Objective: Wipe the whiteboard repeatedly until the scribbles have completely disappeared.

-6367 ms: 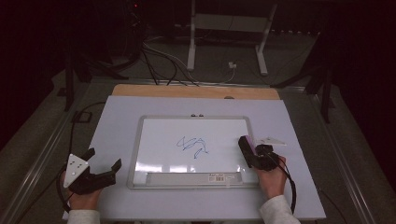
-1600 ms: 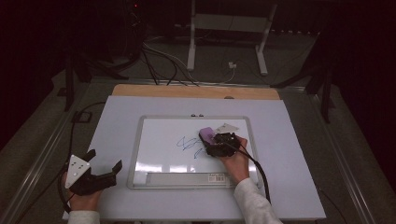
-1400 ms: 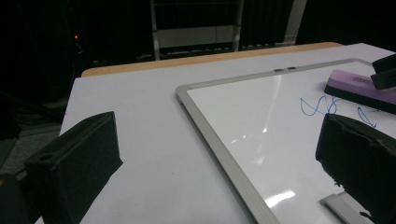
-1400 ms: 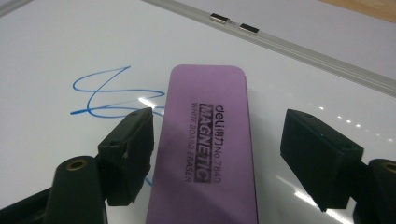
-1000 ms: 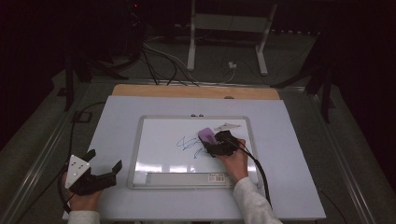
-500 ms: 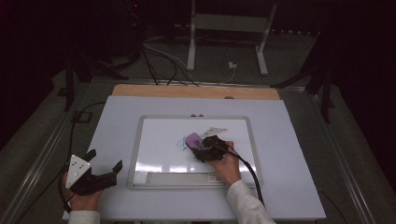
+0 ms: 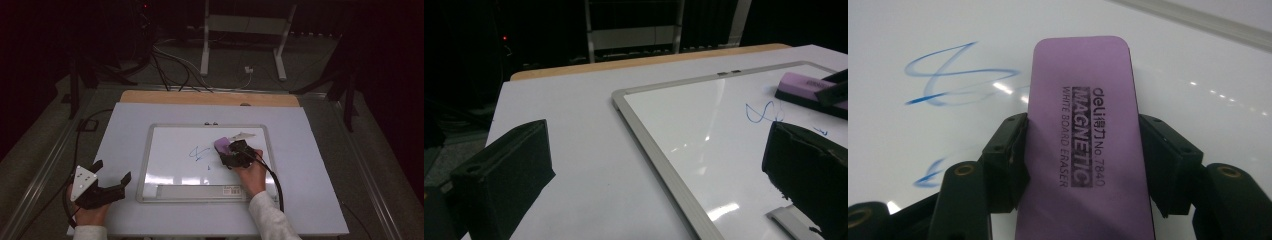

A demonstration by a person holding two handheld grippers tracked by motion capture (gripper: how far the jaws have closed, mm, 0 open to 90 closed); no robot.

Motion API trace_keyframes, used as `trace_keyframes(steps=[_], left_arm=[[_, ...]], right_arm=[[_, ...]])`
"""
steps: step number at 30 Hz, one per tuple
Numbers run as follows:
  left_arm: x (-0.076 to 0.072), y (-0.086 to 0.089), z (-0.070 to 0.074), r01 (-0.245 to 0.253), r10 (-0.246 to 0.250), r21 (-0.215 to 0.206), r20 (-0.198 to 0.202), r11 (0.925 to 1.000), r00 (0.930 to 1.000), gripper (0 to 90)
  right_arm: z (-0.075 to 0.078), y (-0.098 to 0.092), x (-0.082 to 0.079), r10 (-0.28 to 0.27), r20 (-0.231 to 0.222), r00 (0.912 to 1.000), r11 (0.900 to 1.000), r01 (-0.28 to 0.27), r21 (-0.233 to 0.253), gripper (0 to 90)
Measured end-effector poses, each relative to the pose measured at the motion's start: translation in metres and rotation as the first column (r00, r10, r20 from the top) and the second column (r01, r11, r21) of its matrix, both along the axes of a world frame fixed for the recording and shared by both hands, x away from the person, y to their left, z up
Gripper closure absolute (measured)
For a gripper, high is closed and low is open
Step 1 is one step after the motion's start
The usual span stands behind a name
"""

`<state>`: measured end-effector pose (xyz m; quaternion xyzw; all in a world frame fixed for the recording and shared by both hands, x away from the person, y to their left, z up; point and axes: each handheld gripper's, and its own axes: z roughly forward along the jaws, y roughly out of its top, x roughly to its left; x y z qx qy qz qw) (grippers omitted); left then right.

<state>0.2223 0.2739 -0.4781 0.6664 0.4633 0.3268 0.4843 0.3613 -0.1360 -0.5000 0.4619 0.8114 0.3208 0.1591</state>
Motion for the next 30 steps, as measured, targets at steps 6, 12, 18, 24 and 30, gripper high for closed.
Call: trace_keyframes(steps=[6, 12, 18, 24, 30], left_arm=[[0.000, 0.000, 0.000, 0.000, 0.000, -0.002, -0.001, 1.0000, 1.0000, 0.7], [-0.001, 0.001, 0.000, -0.003, 0.003, -0.004, 0.002, 1.0000, 1.0000, 0.7], [0.000, 0.001, 0.000, -0.003, 0.003, -0.005, 0.002, 1.0000, 1.0000, 0.7], [0.000, 0.000, 0.000, -0.001, 0.001, 0.000, 0.002, 1.0000, 1.0000, 0.7], [0.000, 0.001, 0.000, -0.002, 0.002, -0.004, 0.002, 1.0000, 1.0000, 0.7]], right_arm=[[0.000, 0.027, -0.023, 0.153, -0.013, 0.9881, 0.988, -0.153, 0.022, 40.9], [0.002, 0.022, -0.020, 0.141, -0.013, 0.9899, 0.990, -0.141, -0.007, 40.9], [0.002, -0.001, -0.003, -0.013, -0.012, 0.9998, 1.000, 0.012, -0.028, 40.9], [0.003, 0.026, -0.024, 0.125, -0.006, 0.9921, 0.991, -0.126, -0.034, 40.9], [0.004, 0.039, -0.033, 0.232, -0.015, 0.9727, 0.972, -0.232, -0.043, 41.0]])
